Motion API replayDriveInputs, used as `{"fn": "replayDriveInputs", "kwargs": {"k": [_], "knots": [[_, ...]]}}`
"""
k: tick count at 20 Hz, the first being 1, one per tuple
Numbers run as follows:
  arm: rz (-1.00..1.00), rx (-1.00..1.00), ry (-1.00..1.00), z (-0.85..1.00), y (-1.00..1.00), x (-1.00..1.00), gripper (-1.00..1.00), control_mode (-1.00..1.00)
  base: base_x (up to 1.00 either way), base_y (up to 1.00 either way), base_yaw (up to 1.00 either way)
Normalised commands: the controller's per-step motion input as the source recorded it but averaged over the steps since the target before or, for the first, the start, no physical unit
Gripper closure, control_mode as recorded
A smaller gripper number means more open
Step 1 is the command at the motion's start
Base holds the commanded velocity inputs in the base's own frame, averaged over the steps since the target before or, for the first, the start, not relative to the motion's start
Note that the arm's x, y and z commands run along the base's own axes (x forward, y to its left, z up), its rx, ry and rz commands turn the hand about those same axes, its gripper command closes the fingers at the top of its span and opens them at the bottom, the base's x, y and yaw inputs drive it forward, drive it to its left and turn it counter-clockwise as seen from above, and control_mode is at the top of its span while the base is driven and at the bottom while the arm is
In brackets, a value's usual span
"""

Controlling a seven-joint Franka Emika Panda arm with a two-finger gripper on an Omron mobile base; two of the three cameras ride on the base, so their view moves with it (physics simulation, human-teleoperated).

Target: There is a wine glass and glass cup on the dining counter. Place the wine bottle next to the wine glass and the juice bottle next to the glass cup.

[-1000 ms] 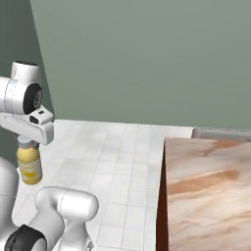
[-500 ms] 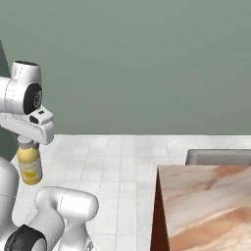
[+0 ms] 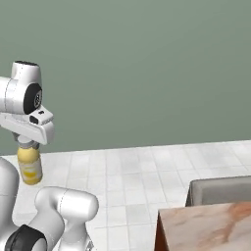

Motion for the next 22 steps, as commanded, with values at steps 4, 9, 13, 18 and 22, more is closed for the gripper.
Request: {"fn": "replayDriveInputs", "kwargs": {"k": [4, 9, 13, 18, 22], "knots": [[0.00, 0.00, 0.00, 0.00, 0.00, 0.00, 1.00, 1.00, 0.86, 0.35, -0.27], [0.00, 0.00, 0.00, 0.00, 0.00, 0.00, 1.00, 1.00, 0.85, 0.34, -0.28], [0.00, 0.00, 0.00, 0.00, 0.00, 0.00, 1.00, 1.00, 0.81, 0.33, -0.32], [0.00, 0.00, 0.00, 0.00, 0.00, 0.00, 1.00, 1.00, 0.73, 0.32, -0.39], [0.00, 0.00, 0.00, 0.00, 0.00, 0.00, 1.00, 1.00, 0.67, 0.24, -0.43]]}}
